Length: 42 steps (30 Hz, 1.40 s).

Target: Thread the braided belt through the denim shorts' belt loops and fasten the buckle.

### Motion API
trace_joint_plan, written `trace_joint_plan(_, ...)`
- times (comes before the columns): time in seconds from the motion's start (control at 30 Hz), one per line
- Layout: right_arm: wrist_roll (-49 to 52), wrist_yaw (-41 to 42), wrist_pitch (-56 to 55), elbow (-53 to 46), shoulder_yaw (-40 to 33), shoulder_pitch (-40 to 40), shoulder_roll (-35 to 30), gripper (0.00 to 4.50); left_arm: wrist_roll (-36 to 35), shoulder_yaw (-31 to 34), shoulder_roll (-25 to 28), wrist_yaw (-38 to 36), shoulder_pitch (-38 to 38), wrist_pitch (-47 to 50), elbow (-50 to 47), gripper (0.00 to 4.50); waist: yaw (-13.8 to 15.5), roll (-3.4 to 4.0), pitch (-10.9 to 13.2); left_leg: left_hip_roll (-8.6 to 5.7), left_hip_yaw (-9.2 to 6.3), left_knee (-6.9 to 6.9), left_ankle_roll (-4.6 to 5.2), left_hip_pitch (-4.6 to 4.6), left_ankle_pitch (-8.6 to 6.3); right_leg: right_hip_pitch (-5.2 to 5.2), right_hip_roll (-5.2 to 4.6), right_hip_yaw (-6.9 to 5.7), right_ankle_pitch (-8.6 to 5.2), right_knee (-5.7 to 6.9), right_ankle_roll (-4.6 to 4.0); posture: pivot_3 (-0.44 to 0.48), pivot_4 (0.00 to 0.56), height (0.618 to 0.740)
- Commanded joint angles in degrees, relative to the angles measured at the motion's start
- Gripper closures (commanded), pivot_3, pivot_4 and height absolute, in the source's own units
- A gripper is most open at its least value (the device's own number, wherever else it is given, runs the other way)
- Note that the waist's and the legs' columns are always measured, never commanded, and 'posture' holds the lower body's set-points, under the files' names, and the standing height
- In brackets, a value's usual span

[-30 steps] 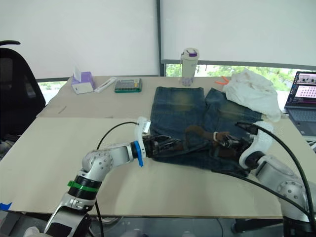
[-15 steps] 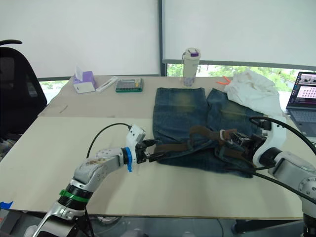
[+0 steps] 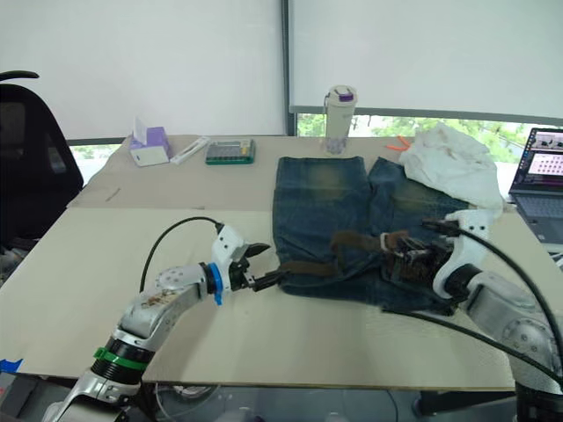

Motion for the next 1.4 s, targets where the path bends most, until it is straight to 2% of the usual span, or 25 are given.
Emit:
trace_joint_plan(0.03, 0.26, 0.03, -0.66, -3.11, -0.57, -1.25, 1.08, 4.5, 0.36, 0.44, 0.16, -1.37, 0.31, -1.33, -3.62, 0.06, -0.06, 0.01, 0.0, 0.01, 0.0, 0.0, 0.0, 0.0, 0.0, 0.0, 0.01, 0.0, 0.0, 0.0, 0.0, 0.0, 0.15, 0.74)
trace_joint_plan(0.23, 0.62, -0.44, 1.67, -4.71, 3.01, -0.57, 3.59, 4.5, 1.91, 0.91, 0.64, -2.74, 0.2, -3.99, -3.59, 0.06, -0.28, 0.01, 0.0, 0.03, -0.01, 0.0, 0.0, 0.01, 0.0, 0.0, 0.01, 0.0, 0.0, 0.0, 0.0, 0.0, 0.15, 0.74)
trace_joint_plan(0.33, 6.83, -3.23, 4.21, -4.2, 1.61, -1.96, 7.29, 4.5, 2.43, 0.89, 0.67, -3.09, -0.06, -4.31, -3.5, 0.06, -0.5, 0.01, 0.0, 0.08, -0.02, -0.01, 0.0, 0.01, 0.0, 0.0, 0.05, 0.0, 0.0, 0.02, 0.0, 0.0, 0.15, 0.74)
trace_joint_plan(0.4, 1.59, -2.52, 4.48, -3.91, 3.76, -1.83, 4.45, 4.5, 2.81, 0.62, 0.44, -3.19, -0.13, -4.62, -3.4, 0.06, -0.61, 0.04, 0.01, 0.11, -0.04, -0.02, 0.0, 0.01, 0.0, 0.0, 0.05, 0.0, 0.0, 0.05, -0.01, 0.0, 0.15, 0.74)
trace_joint_plan(0.5, 2.88, -3.49, 4.23, -2.67, 1.75, -2.03, 5.68, 4.5, 2.98, 0.18, -0.72, -2.86, -0.02, -4.83, -3.38, 0.06, -0.68, 0.03, 0.02, 0.11, -0.03, -0.01, 0.0, 0.02, 0.0, 0.0, 0.05, -0.02, 0.0, 0.04, -0.01, 0.0, 0.15, 0.74)
trace_joint_plan(0.6, -4.24, 0.92, 0.0, -4.27, 4.47, -0.44, 1.81, 4.5, 3.35, 0.01, -1.35, -2.71, 0.1, -4.65, -3.61, 0.06, -0.62, 0.04, 0.02, 0.1, -0.03, -0.01, 0.0, 0.01, 0.0, 0.0, 0.06, -0.02, 0.0, 0.04, 0.0, 0.0, 0.15, 0.74)
trace_joint_plan(0.73, -25.83, 10.84, -20.1, -5.36, 13.68, 3.79, -8.05, 4.5, 4.01, -0.09, -1.67, -2.81, 0.31, -4.95, -3.31, 0.06, -0.65, 0.07, 0.04, 0.0, 0.01, 0.0, 0.0, 0.02, 0.0, 0.0, 0.05, -0.03, -0.01, -0.01, 0.02, 0.0, 0.15, 0.74)
trace_joint_plan(0.8, -33.37, 12.86, -27.62, -3.91, 17.0, 5.19, -10.19, 4.5, 4.21, -0.04, -1.93, -2.84, 0.28, -4.96, -3.13, 0.06, -0.72, 0.06, 0.05, 0.01, 0.02, 0.0, 0.0, 0.06, 0.0, 0.01, 0.09, -0.03, -0.03, -0.01, 0.05, 0.0, 0.15, 0.74)
trace_joint_plan(1.07, -53.29, 13.37, -44.98, 1.8, 22.9, 4.93, -10.86, 4.5, 4.62, 0.03, -2.57, -2.61, 0.31, -4.93, -3.05, 0.06, -1.06, 0.03, 0.06, 0.05, 0.03, 0.0, -0.01, 0.15, 0.0, 0.04, 0.15, 0.02, -0.03, 0.07, 0.04, 0.0, 0.15, 0.74)
trace_joint_plan(1.4, -59.27, 15.59, -48.41, 5.79, 23.55, 4.72, -6.91, 4.5, 4.77, 0.03, -2.94, -2.29, 0.65, -4.57, -3.28, 0.06, -1.06, 0.04, 0.06, 0.06, 0.02, 0.0, -0.01, 0.2, 0.0, 0.09, 0.14, 0.02, -0.02, 0.08, 0.03, 0.0, 0.15, 0.74)
